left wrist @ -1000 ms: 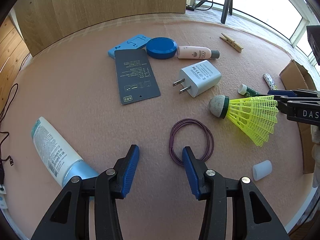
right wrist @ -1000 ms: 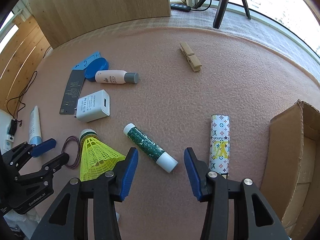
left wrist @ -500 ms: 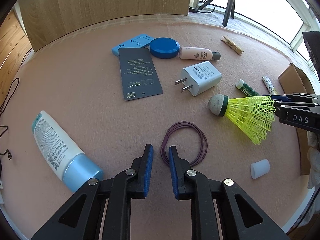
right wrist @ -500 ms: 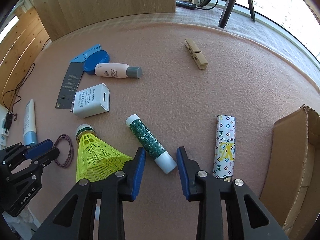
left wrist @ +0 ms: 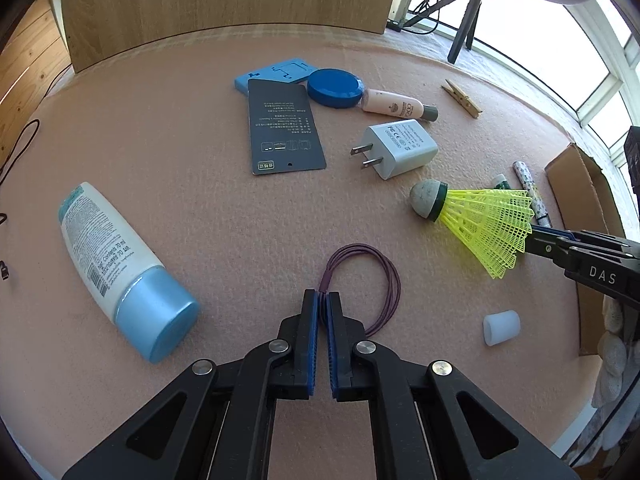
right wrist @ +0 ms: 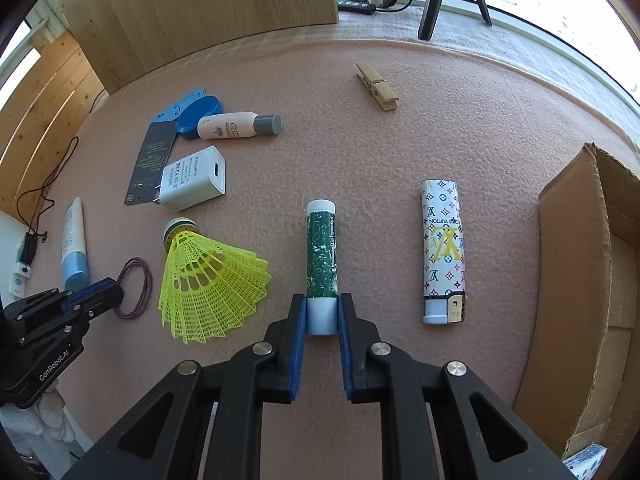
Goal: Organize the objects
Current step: 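Grasp the green glue stick with the right tool while the left tool grasps the rubber band, then drop the glue stick with the right tool into the box while the left tool drops the rubber band there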
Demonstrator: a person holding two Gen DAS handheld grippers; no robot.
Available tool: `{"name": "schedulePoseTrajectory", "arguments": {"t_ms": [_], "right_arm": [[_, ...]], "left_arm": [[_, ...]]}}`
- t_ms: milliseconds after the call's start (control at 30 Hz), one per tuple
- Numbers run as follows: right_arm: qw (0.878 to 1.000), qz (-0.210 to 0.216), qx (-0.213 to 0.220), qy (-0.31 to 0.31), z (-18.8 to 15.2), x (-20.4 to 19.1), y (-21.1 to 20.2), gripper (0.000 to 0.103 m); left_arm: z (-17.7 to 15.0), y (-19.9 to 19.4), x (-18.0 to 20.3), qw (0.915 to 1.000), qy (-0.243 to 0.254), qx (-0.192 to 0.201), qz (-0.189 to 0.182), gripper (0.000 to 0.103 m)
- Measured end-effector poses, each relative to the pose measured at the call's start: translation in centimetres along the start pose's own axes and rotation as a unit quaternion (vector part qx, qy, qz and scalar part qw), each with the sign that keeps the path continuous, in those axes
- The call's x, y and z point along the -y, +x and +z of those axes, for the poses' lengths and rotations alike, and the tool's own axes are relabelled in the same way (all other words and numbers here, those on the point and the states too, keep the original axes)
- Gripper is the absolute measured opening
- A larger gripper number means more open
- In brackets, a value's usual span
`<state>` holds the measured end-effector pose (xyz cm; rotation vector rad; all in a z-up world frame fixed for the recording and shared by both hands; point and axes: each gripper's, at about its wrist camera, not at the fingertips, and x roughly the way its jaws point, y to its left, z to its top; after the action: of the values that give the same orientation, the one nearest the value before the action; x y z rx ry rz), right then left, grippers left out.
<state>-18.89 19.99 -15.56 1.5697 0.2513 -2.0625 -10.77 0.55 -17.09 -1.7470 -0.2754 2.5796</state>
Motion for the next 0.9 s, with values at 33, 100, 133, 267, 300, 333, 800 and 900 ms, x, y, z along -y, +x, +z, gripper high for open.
{"name": "schedulePoseTrajectory", "arguments": {"t_ms": [33,100,133,267,300,333,800,900], "right_arm": [[1.0,0.004,0.001,0.002,-0.4,0.0,-0.2,0.014],[1.0,0.01,0.004,0.007,-1.2,0.1,-0.6,0.014],[1.0,0.015,0.006,0.011,-1.6,0.1,-0.8,0.014],[0.999,0.032,0.014,0.028,-3.2,0.6,-2.1,0.014],[0.999,0.034,0.017,0.03,-3.6,0.7,-2.6,0.014],[0.999,0.036,0.02,0.032,-3.9,0.8,-3.0,0.014],[0.992,0.052,0.089,0.076,-7.0,3.6,-11.1,0.014],[0.99,0.042,0.104,0.089,-7.8,5.0,-12.7,0.014]], "left_arm": [[-0.3,-0.2,0.0,1.0,-0.001,-0.001,-0.003,0.004],[-0.9,-0.6,0.0,0.9999,-0.003,-0.002,-0.01,0.004],[-1.1,-0.9,0.1,0.9999,-0.004,-0.001,-0.013,0.004],[-1.6,-2.3,0.5,0.9997,-0.005,0.009,-0.023,0.004],[-1.6,-2.7,0.6,0.9996,-0.004,0.012,-0.027,0.004],[-1.6,-3.1,0.8,0.9994,-0.004,0.016,-0.03,0.004],[0.1,-8.6,6.5,0.9944,0.046,0.066,-0.068,0.004],[0.6,-9.4,8.8,0.9915,0.069,0.075,-0.08,0.004]]}}
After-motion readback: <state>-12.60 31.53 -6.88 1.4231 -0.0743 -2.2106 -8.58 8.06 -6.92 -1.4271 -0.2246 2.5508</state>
